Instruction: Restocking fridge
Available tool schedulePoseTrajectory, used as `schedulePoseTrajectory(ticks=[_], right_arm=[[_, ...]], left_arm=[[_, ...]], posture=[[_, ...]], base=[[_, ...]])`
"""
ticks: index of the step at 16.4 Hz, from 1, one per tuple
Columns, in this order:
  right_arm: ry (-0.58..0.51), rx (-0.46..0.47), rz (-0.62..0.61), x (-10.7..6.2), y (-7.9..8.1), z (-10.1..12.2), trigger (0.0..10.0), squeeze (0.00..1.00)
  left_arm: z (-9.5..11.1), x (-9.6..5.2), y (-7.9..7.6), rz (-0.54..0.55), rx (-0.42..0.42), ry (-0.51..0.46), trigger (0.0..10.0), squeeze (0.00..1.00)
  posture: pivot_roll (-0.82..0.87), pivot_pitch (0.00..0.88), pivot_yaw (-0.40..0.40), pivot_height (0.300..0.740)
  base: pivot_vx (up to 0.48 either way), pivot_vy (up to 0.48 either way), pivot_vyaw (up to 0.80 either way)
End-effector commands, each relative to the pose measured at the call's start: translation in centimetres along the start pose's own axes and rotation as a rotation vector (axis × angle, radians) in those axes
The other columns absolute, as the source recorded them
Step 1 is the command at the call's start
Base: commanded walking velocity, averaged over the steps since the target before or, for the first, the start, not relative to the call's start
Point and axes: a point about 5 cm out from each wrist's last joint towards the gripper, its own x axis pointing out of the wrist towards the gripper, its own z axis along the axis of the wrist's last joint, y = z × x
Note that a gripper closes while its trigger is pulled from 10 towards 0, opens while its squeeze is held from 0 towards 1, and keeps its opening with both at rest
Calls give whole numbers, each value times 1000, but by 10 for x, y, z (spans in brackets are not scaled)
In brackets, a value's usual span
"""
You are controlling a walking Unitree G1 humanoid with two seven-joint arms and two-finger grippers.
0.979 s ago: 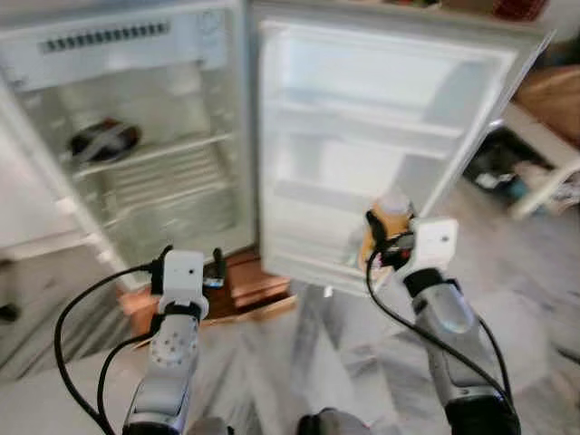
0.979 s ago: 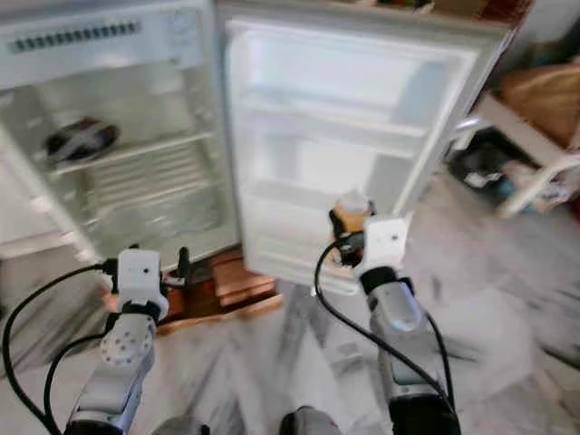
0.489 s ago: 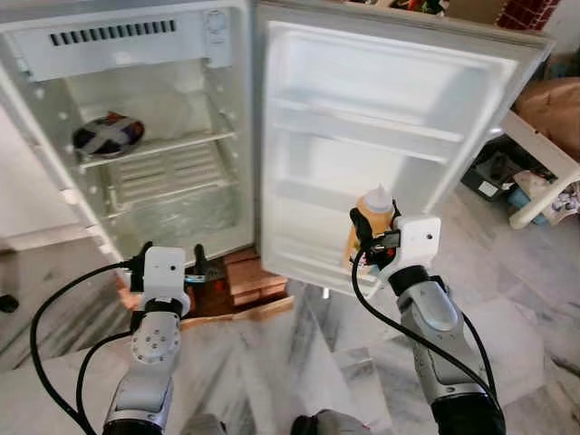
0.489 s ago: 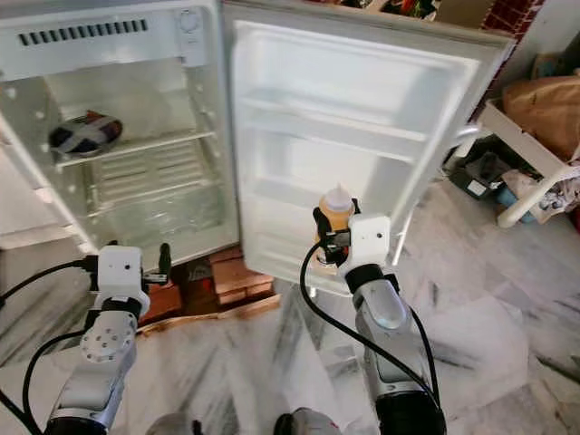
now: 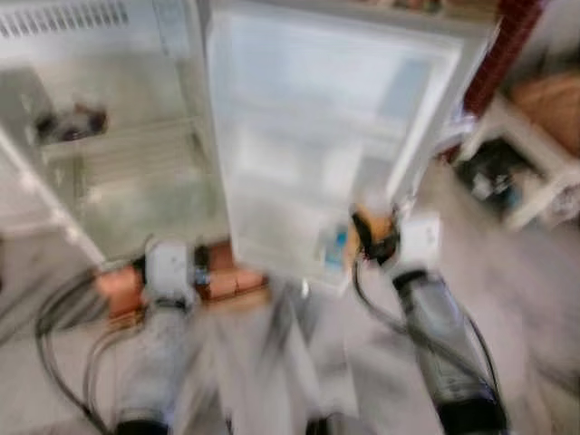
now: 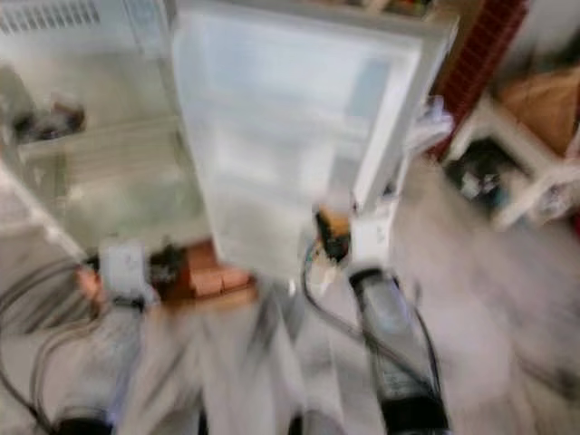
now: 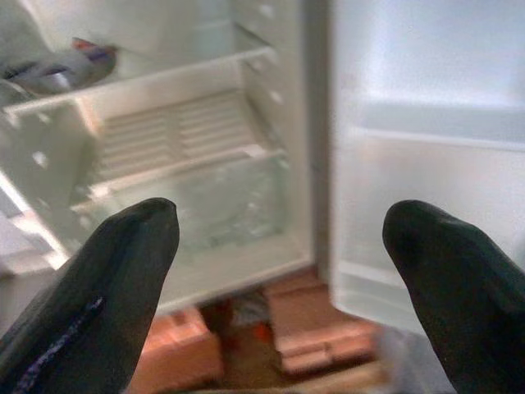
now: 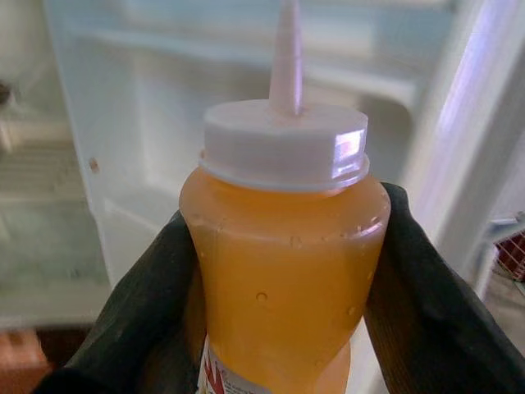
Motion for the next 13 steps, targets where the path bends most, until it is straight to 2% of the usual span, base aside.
schedulePoseTrajectory(ticks=[1,6,10,13], right_arm=[[-44,12,23,5,6,9,10000,0],[-41,24,41,3,11,7,10000,0],[-21,51,-28,-4,1,-3,10000,0],[-36,75,-38,2,4,-2,10000,0]], left_arm=[[-2,-1,13,50,26,7,10000,0],[-6,-1,17,74,35,28,10000,0],[-12,-10,17,64,10,60,10000,0],[-10,-9,20,61,16,46,10000,0]], posture=[[88,64,-59,740],[87,68,-56,740],[109,84,-63,740],[112,81,-59,740]], base=[[0,0,800],[0,0,733],[0,0,0],[0,81,0]])
